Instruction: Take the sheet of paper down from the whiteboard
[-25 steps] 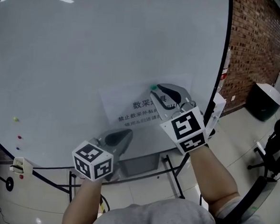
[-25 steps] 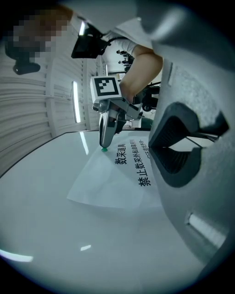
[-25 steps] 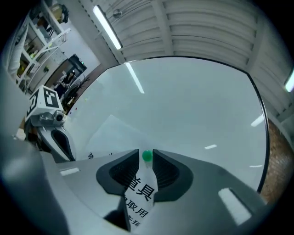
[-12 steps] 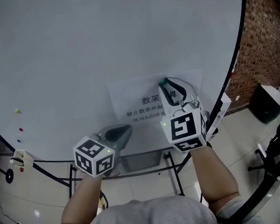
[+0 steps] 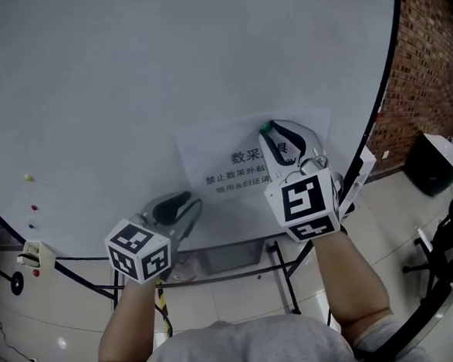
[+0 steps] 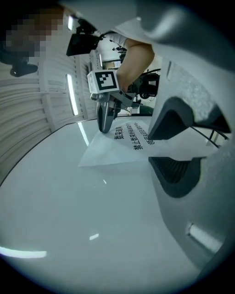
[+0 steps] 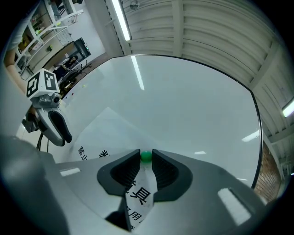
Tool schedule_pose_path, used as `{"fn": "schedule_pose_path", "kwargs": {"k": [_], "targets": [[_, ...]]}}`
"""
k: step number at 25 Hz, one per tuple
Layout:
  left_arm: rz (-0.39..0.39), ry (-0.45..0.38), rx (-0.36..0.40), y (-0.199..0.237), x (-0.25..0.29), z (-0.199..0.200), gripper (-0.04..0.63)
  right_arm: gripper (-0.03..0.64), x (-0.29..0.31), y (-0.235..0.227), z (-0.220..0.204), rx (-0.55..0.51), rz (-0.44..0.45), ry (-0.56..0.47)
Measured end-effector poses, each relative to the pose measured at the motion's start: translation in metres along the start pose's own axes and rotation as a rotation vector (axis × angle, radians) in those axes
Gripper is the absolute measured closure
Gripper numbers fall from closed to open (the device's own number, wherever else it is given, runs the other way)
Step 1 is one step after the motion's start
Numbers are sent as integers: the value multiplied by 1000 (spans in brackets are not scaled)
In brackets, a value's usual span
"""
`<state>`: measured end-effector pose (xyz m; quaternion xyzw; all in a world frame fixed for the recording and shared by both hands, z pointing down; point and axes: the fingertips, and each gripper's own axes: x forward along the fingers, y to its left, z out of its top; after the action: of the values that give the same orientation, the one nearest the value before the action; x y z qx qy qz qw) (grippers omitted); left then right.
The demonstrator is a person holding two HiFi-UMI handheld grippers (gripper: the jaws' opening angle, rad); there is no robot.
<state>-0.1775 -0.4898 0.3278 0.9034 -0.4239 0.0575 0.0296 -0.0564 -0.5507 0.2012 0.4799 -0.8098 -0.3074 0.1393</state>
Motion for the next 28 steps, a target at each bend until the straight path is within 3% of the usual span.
{"fn": "schedule_pose_path", "kwargs": {"k": [4, 23, 25, 28], "targets": [[13, -11, -7, 5, 0, 0, 445, 538, 0, 2, -1, 10, 11, -5], [-22, 4, -35, 0, 20, 0, 445, 534, -1, 5, 0, 8, 18, -14], [-25, 12, -39, 0, 21, -2, 450, 534, -1, 5, 1, 9, 18, -13], [-20, 4, -44, -1, 21, 0, 529, 534, -1, 1, 1, 6, 14, -9]]}}
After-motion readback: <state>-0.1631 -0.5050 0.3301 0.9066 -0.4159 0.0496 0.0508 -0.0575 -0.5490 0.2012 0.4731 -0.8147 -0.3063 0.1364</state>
